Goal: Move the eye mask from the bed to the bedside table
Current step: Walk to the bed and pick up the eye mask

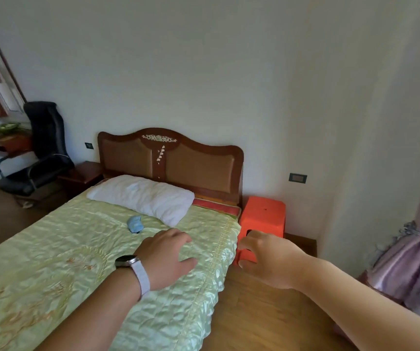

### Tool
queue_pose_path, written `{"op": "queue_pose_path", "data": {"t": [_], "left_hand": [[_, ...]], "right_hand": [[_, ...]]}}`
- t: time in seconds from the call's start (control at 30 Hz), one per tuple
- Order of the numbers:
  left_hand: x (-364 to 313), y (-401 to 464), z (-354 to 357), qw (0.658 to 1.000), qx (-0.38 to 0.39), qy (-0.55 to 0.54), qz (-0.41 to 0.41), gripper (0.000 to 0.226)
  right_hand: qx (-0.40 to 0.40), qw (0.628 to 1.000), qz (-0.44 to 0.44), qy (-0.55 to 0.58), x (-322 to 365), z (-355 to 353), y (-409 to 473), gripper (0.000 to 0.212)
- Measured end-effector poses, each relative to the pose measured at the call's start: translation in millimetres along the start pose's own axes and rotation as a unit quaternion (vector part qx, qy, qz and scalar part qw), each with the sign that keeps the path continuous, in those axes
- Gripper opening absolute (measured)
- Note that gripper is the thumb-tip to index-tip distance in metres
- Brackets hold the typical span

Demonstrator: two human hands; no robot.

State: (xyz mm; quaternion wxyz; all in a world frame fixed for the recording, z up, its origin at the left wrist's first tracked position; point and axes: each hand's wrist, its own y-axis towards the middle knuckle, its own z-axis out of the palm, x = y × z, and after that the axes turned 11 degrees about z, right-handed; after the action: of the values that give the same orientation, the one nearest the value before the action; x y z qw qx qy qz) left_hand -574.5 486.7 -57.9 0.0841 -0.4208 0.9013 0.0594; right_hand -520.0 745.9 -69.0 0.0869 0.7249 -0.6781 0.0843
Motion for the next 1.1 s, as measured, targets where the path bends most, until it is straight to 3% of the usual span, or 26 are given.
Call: {"op": "queue_pose_path", "data": {"t": [0.33,0.83,1.1], "left_hand": [[118,120,4,0.999,-0.003,-0.025,-0.021,0.057],[188,219,-9,0.995,0.008,0.021,-0.098,0.053],[199,315,-16,0.980,0.033,0.063,-0.186,0.050]], "right_hand": [[0.016,0.999,-0.007,-0.049,-6,3,171,0.047],[0.037,0.989,-0.136,-0.038,-15,16,364,0.048],[0.058,0.974,-0.219,-0.009,-70,14,480,0.050]]}}
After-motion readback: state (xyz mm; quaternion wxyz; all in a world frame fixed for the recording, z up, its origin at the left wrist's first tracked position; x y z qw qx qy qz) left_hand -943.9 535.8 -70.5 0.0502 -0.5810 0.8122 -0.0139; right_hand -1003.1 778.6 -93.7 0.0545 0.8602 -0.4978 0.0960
